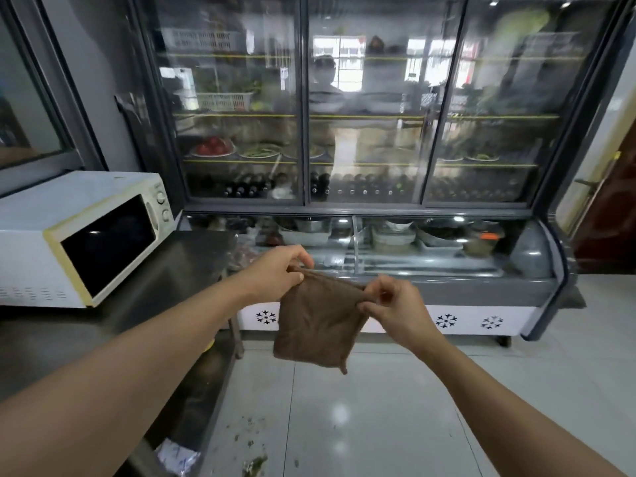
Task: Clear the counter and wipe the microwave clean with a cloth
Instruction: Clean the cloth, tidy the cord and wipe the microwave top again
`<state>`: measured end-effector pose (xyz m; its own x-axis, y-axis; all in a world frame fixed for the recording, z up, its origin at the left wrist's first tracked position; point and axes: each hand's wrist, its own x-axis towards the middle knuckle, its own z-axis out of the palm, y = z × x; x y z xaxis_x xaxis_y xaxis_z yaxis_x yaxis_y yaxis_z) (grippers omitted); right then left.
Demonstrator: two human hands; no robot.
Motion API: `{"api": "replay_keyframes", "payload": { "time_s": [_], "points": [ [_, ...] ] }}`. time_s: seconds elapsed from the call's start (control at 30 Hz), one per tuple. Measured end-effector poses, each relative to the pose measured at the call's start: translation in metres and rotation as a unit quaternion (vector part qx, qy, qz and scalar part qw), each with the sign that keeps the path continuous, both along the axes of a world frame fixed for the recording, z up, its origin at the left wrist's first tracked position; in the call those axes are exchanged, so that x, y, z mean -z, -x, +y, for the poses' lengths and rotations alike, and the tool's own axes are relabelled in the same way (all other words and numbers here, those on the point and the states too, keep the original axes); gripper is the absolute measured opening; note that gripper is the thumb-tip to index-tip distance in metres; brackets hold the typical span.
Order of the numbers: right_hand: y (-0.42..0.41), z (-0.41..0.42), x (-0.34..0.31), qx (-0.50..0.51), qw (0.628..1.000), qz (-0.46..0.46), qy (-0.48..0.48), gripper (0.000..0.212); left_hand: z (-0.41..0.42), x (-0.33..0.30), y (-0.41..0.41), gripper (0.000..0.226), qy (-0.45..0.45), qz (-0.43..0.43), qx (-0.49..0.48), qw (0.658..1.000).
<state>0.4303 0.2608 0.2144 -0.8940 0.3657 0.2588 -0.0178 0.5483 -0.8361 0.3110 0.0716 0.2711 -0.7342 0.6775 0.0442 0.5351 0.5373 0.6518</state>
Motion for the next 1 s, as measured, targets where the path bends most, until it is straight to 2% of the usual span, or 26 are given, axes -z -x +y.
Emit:
{"api": "replay_keyframes", "payload": {
  "time_s": [0.13,0.2,0.27,0.4,0.6,0.67,0.7,0.77,0.8,0.87,0.93,1.0],
  "points": [
    [0.024,0.037,-0.008,0.017,0.998,0.022,0.051,0.027,0.031,0.008,0.029,0.01,-0.035,0.018,-0.02,0.999],
    [0.037,0.052,-0.013,0.018,0.996,0.023,0.08,0.027,0.046,0.012,0.042,0.017,-0.065,-0.036,-0.026,0.997],
    [0.058,0.071,-0.017,0.023,0.996,0.015,0.087,0.013,0.068,0.018,0.062,0.023,-0.098,-0.103,-0.028,0.989],
    [0.105,0.105,-0.029,0.034,0.996,-0.033,0.07,0.022,0.117,0.023,0.105,0.029,-0.146,-0.166,-0.064,0.973],
    [0.167,0.142,-0.039,0.093,0.996,-0.011,-0.007,0.009,0.17,0.022,0.157,0.026,-0.195,-0.244,-0.128,0.941],
    [0.185,0.153,-0.037,0.088,0.995,-0.016,0.055,0.01,0.181,0.021,0.169,0.016,-0.24,-0.328,-0.147,0.902],
    [0.194,0.158,-0.036,0.066,0.989,-0.034,0.128,0.014,0.185,0.02,0.176,0.013,-0.273,-0.374,-0.148,0.874],
    [0.209,0.173,-0.038,-0.009,0.948,-0.088,0.306,0.026,0.19,0.023,0.196,0.041,-0.316,-0.433,-0.135,0.833],
    [0.217,0.183,-0.038,-0.05,0.925,-0.107,0.362,0.034,0.191,0.025,0.208,0.054,-0.315,-0.438,-0.124,0.833],
    [0.237,0.205,-0.036,-0.12,0.906,-0.134,0.384,0.052,0.195,0.025,0.225,0.062,-0.28,-0.423,-0.096,0.856],
    [0.262,0.222,-0.031,-0.164,0.912,-0.16,0.34,0.06,0.204,0.026,0.238,0.064,-0.232,-0.391,-0.093,0.886],
    [0.291,0.237,-0.024,-0.17,0.934,-0.173,0.261,0.056,0.218,0.031,0.254,0.062,-0.199,-0.336,-0.114,0.914]
  ]
}}
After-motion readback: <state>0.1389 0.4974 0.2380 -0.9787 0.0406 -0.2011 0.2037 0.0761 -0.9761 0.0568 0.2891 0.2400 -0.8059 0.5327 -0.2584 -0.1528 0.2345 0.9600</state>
